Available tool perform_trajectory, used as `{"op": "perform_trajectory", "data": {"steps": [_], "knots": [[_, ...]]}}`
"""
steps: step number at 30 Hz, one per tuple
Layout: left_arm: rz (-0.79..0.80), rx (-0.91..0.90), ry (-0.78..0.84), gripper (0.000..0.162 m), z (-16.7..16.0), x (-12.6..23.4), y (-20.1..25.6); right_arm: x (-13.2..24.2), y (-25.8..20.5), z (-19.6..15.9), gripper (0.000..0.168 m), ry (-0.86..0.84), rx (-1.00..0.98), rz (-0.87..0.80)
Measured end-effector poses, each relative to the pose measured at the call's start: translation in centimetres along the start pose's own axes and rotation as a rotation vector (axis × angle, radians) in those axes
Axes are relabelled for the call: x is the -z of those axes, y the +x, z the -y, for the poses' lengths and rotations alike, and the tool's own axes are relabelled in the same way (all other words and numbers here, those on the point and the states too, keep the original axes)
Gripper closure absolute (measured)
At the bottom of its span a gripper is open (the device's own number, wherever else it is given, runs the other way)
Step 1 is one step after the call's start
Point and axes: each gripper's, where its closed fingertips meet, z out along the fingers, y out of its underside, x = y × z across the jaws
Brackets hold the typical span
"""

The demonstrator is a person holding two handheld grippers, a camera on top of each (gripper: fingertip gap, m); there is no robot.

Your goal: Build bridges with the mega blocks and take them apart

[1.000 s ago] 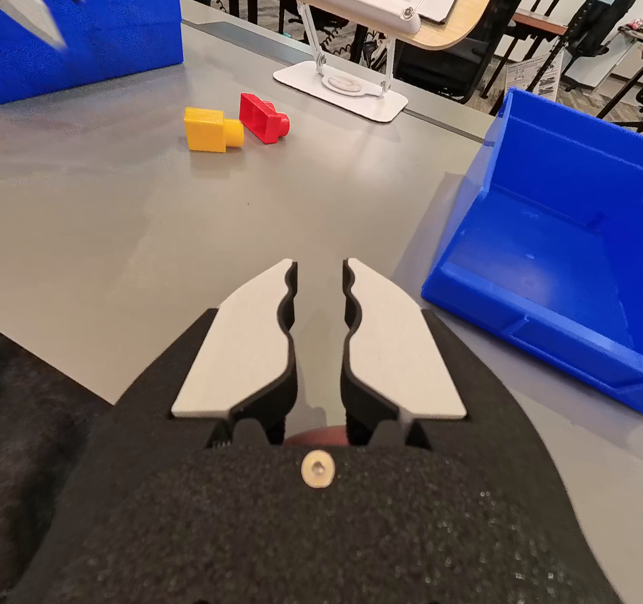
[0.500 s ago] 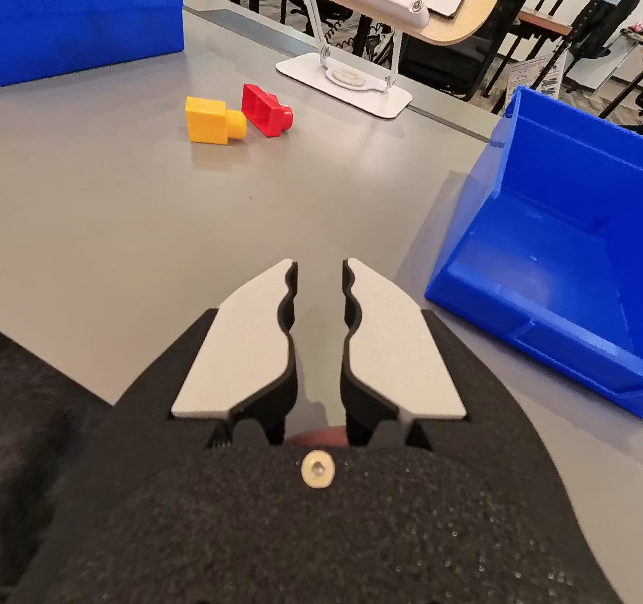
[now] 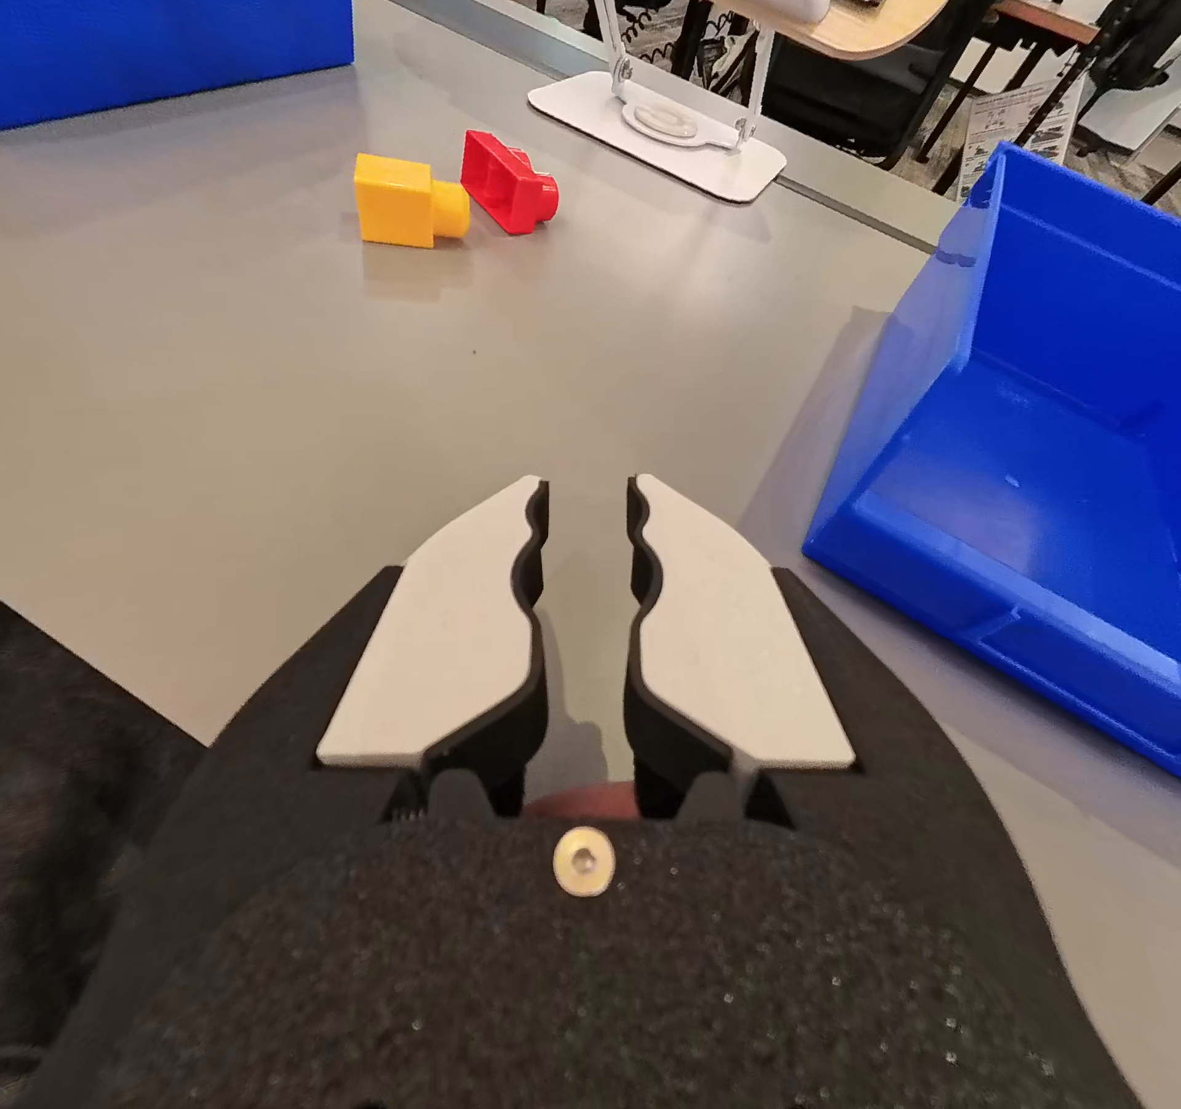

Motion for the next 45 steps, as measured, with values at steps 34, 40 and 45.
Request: {"op": "perform_trajectory", "data": {"steps": [34,40,45], "knots": [[-0.383,-0.199,0.624,0.133,3.4,18.0,30.2,0.5,0.2,0.6,0.146,0.032,0.028,-0.016],[-0.561,-0.165,0.451,0.133,8.0,12.0,31.7,0.4,-0.3,1.0,0.146,0.04,0.049,-0.012],[-0.621,-0.136,0.343,0.133,8.7,7.8,32.3,0.4,-0.1,0.6,0.146,0.031,0.043,-0.014]]}}
